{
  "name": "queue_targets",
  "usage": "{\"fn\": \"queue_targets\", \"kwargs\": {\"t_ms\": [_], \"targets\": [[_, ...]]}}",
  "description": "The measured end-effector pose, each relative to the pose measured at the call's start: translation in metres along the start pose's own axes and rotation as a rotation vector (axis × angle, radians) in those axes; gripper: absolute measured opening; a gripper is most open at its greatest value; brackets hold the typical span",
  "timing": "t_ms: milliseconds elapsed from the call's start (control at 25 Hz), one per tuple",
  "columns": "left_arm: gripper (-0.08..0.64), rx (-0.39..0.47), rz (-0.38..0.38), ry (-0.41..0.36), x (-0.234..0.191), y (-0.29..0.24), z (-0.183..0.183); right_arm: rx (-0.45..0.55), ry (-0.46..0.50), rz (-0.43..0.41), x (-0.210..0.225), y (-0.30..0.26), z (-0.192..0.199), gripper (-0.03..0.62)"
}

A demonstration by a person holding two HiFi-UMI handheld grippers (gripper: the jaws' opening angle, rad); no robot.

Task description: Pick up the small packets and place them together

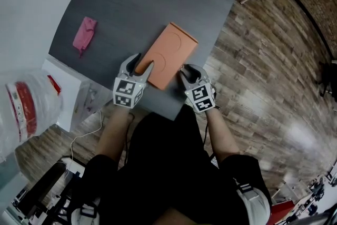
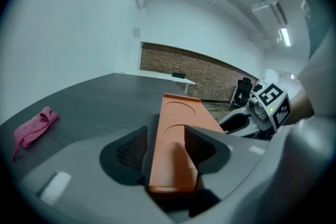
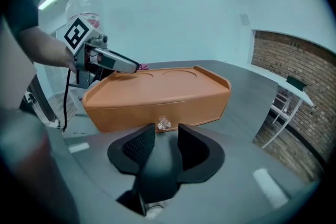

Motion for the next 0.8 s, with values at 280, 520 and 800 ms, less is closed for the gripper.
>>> {"fn": "queue_targets", "kwargs": {"t_ms": [280, 520, 800], "targets": [[0.210, -0.035, -0.009, 0.031, -0.0013, -0.0048, 0.0057, 0.005, 0.047, -0.023, 0.0004, -0.0075, -0.0053, 0.137], [0.201, -0.069, 0.004, 0.052, -0.0019, -0.0054, 0.0062, -0.005, 0.145, -0.025, -0.0046, -0.0069, -0.0092, 0.100], [0.201, -0.160, 0.036, 0.133, -0.0059, -0.0096, 0.0021, -0.005, 0.198, -0.027, -0.0056, -0.0070, -0.0089, 0.076]]}}
Point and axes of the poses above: the fingertips, and each gripper's own axes: y backward along the fingers, x to its right, z out of its underside, the point moved 7 cm from there along y, backward along the fingers, and after that the axes turned 11 degrees about y, right-handed, at the moved point
